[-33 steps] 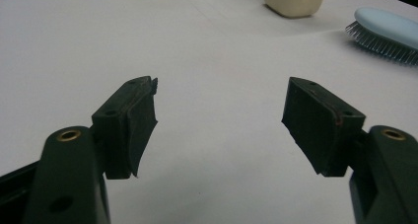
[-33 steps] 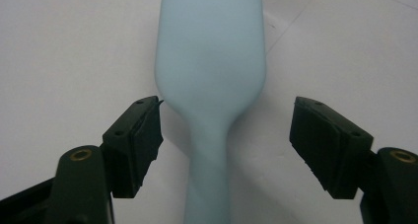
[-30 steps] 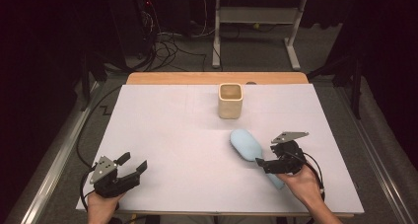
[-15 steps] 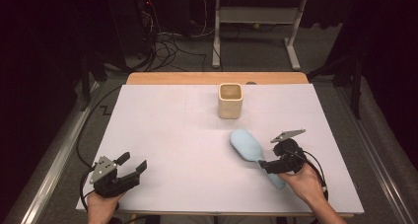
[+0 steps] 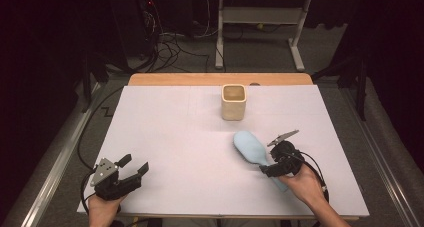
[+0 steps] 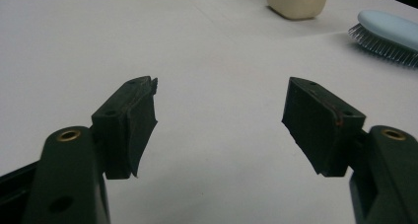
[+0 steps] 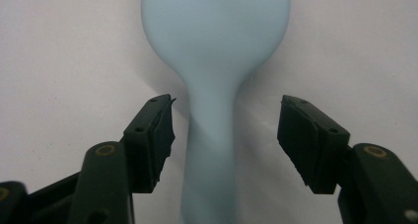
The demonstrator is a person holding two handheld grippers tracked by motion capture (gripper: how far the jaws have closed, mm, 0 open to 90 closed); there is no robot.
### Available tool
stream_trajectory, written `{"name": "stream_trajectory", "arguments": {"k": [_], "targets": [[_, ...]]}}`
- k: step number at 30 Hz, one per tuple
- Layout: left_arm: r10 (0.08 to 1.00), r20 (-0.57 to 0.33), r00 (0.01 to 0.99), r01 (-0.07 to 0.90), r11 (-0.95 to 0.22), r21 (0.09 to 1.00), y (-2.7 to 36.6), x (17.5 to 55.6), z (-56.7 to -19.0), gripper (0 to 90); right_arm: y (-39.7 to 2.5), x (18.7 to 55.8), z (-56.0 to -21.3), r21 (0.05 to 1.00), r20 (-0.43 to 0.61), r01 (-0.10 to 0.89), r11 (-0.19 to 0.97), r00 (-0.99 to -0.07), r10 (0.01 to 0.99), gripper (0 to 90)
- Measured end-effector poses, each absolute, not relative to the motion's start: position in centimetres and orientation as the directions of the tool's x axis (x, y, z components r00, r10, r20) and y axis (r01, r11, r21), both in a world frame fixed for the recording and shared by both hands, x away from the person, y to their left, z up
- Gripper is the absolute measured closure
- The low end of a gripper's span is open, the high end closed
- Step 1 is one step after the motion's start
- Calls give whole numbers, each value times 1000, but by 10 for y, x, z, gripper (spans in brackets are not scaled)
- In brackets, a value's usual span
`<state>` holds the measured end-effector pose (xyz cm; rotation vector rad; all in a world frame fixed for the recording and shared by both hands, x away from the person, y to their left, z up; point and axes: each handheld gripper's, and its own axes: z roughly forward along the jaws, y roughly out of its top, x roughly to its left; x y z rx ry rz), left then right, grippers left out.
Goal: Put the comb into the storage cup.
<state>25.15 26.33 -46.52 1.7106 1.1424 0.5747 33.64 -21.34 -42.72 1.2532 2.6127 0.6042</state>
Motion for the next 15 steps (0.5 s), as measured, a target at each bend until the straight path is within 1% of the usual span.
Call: {"name": "stream_trajectory", "arguments": {"k": [15], "targets": [[889,-122,441,427,-88,900,264,251,-465,293,-201,346,-434,356,-6,719,596,-636,771,521]]}}
